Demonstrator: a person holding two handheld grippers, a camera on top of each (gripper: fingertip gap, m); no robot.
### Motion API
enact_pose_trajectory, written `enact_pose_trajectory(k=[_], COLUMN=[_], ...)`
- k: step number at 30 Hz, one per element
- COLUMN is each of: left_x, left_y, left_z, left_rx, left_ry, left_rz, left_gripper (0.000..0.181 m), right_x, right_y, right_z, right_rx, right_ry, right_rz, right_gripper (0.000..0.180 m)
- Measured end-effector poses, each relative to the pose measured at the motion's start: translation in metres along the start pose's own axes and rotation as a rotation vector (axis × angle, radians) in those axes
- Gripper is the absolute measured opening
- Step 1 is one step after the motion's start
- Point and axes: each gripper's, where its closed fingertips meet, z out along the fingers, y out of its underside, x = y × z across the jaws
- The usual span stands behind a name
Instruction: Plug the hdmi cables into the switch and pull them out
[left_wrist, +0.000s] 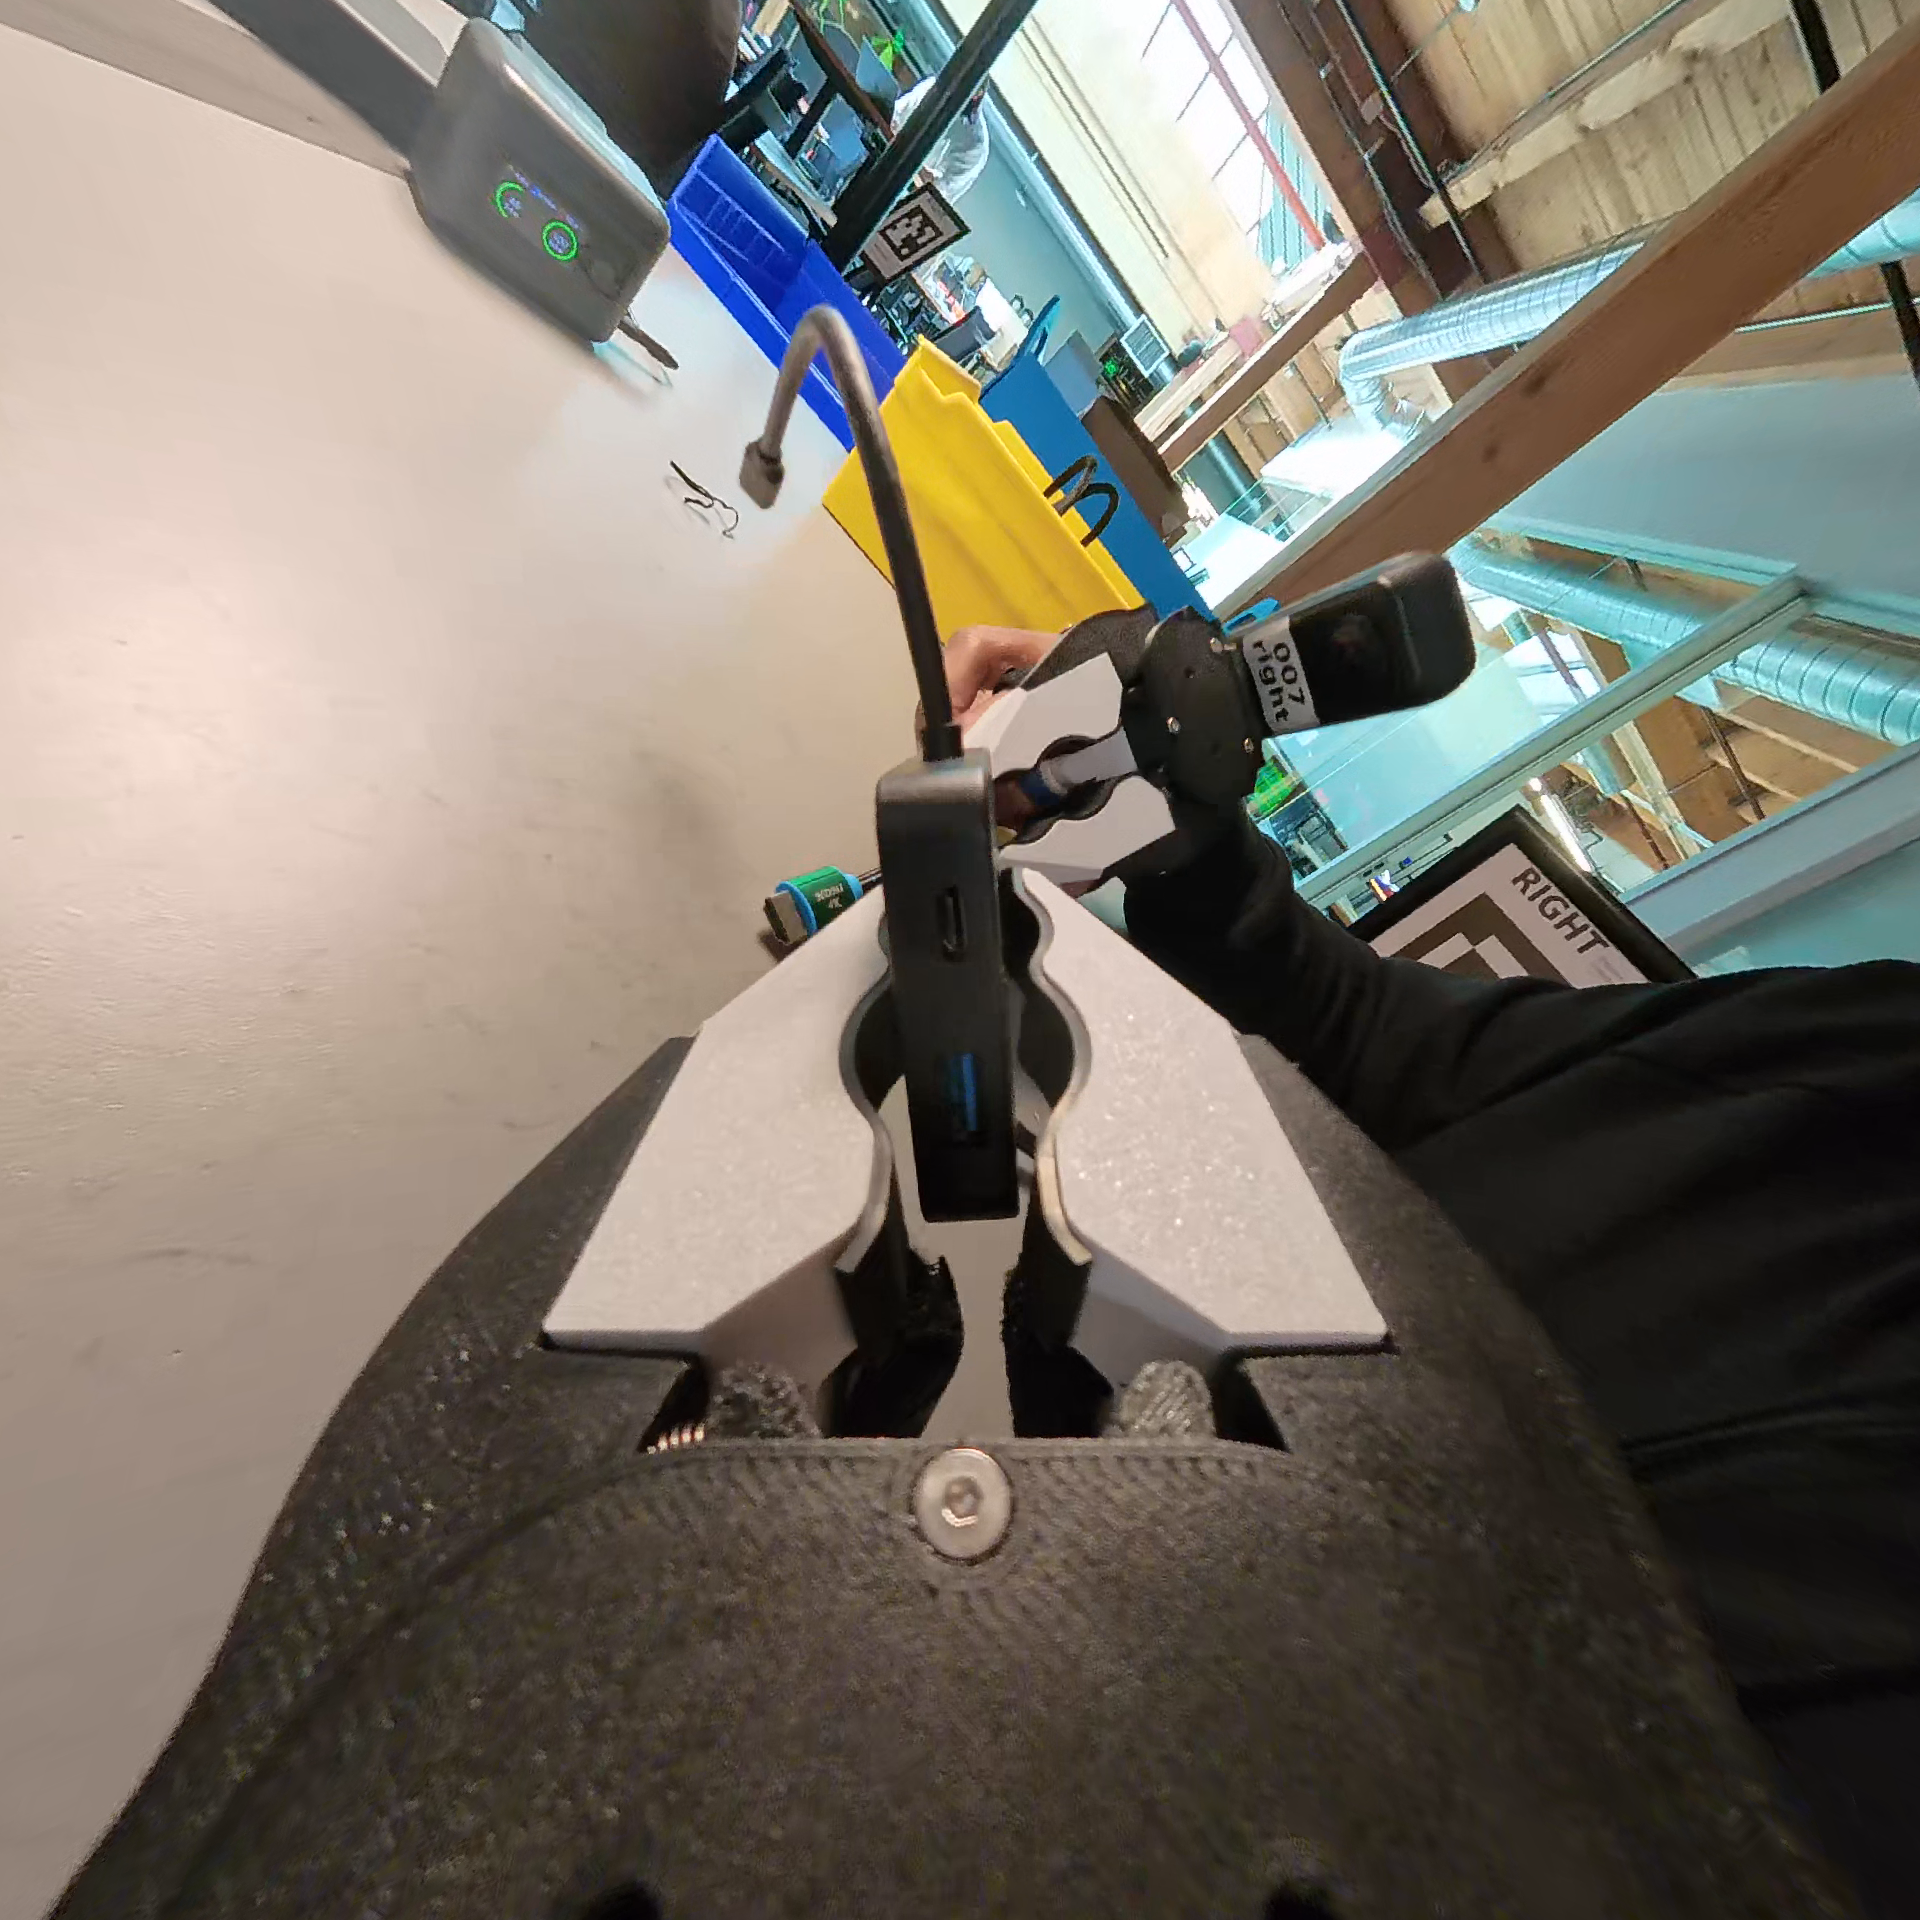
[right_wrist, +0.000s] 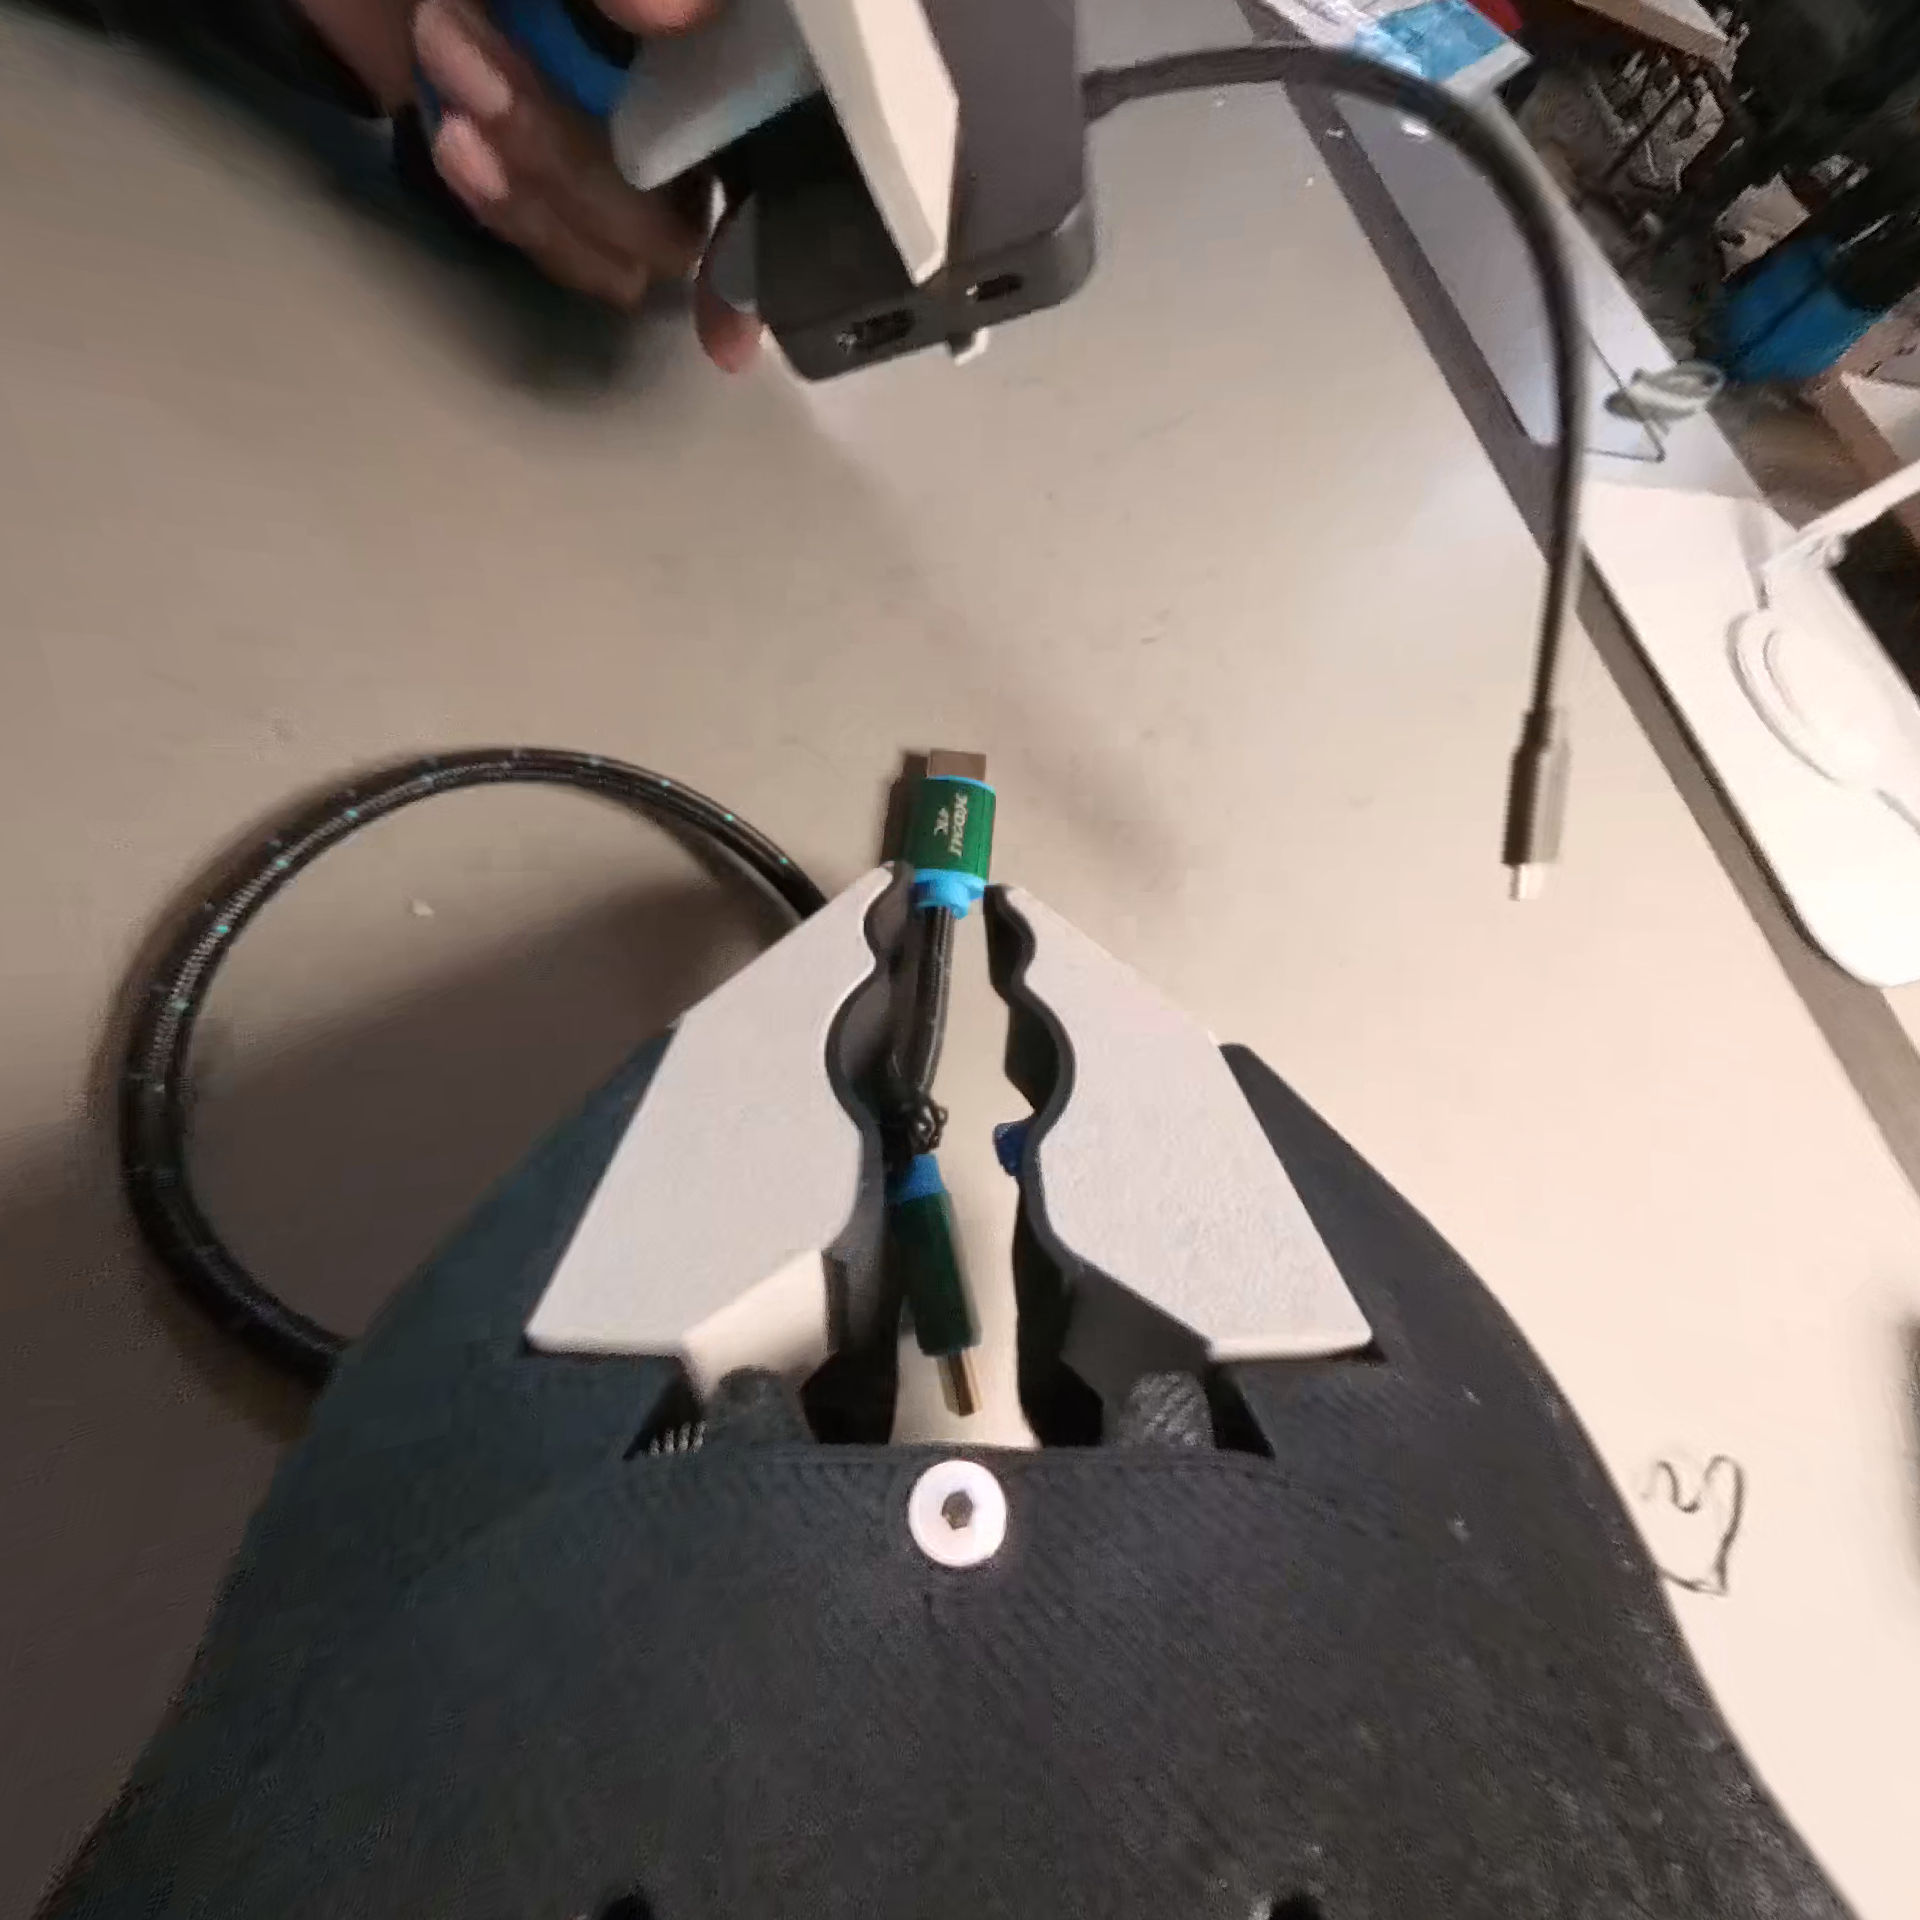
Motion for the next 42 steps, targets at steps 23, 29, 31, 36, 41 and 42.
enact_pose_trajectory(k=[23,29,31,36,41,42], left_x=[-0.005,-0.005,-0.005,-0.006,-0.007,-0.007], left_y=[-0.001,0.0,0.0,0.001,0.0,0.0], left_z=[0.0,0.001,0.001,0.002,0.002,0.002], left_rx=[0.009,0.001,0.0,-0.007,0.0,0.0], left_ry=[-0.04,-0.049,-0.053,-0.069,-0.072,-0.071], left_rz=[0.016,0.028,0.029,0.037,0.035,0.035], left_gripper=[0.013,0.013,0.013,0.014,0.014,0.014], right_x=[0.0,0.061,0.072,0.058,0.049,0.051], right_y=[-0.018,0.038,0.084,0.185,0.245,0.254], right_z=[-0.091,-0.28,-0.343,-0.425,-0.403,-0.393], right_rx=[-0.007,-0.14,-0.283,-0.675,-0.951,-0.981], right_ry=[0.238,0.629,0.715,0.729,0.64,0.638], right_rz=[-0.01,0.108,0.235,0.596,0.784,0.784], right_gripper=[0.007,0.007,0.007,0.007,0.007,0.007])
